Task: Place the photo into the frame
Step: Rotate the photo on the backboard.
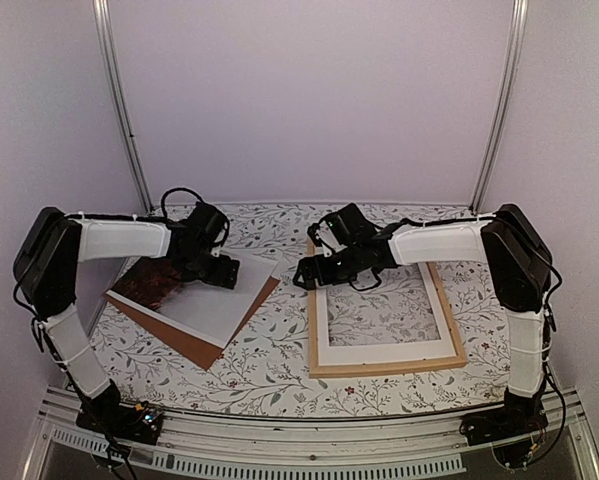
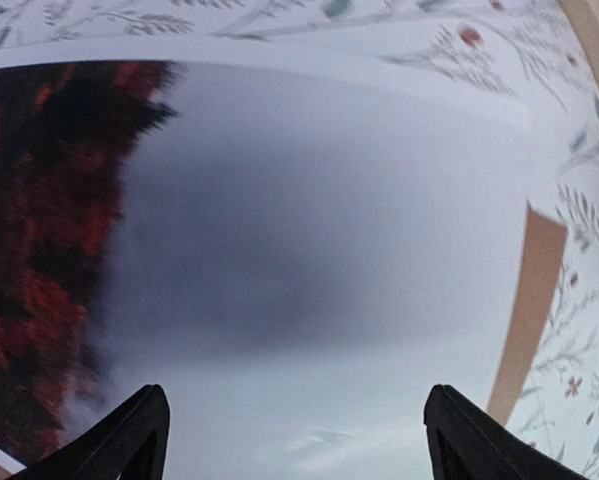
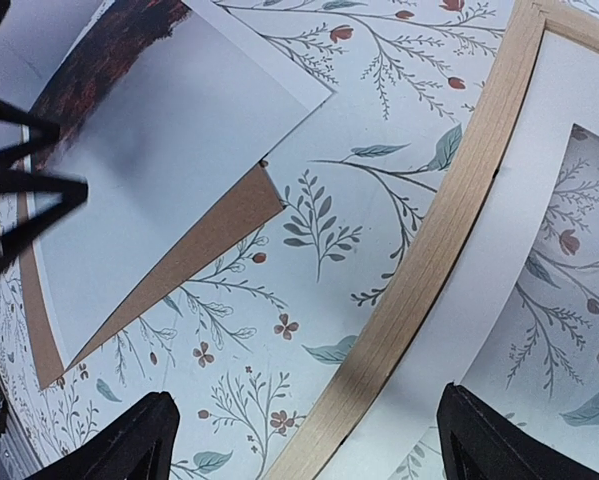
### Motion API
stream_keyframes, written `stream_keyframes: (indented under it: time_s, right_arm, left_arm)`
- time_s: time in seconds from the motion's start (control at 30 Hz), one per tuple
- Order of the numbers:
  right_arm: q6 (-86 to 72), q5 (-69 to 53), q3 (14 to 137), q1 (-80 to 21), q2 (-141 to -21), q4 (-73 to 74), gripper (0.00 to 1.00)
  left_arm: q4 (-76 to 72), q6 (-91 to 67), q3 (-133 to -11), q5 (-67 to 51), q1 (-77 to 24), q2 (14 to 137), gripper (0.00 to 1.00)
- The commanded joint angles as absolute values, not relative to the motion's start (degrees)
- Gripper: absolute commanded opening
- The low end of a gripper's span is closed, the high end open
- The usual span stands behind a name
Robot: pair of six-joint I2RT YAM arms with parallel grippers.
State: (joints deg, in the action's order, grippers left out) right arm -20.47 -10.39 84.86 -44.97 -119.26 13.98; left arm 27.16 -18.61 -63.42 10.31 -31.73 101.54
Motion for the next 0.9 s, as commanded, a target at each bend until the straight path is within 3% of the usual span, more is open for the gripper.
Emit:
stream_keyframes:
  time_s: [0.0, 0.3, 0.6, 0.87]
  right_arm:
    - [-19.68, -10.97, 82.40, -45.03, -115.79, 11.07, 0.94]
    - [-19.57, -13.63, 79.28, -44.96, -114.57, 7.67, 0.94]
    - [-21.17, -16.99, 77.48, -44.92, -116.49, 4.71, 0.94]
    - [-21.60, -16.87, 77.12, -44.97, -116.88, 4.52, 0.94]
  left_arm:
    - [23.68, -20.45, -67.98, 12.49, -21.17, 99.82, 0.92]
    - [21.80, -20.13, -83.86, 11.94, -5.73, 114.10, 0.91]
    - [25.42, -19.00, -104.06, 9.27, -0.01, 132.21, 0.90]
    - [26.43, -19.64, -110.95, 3.71, 4.59, 138.36, 0.89]
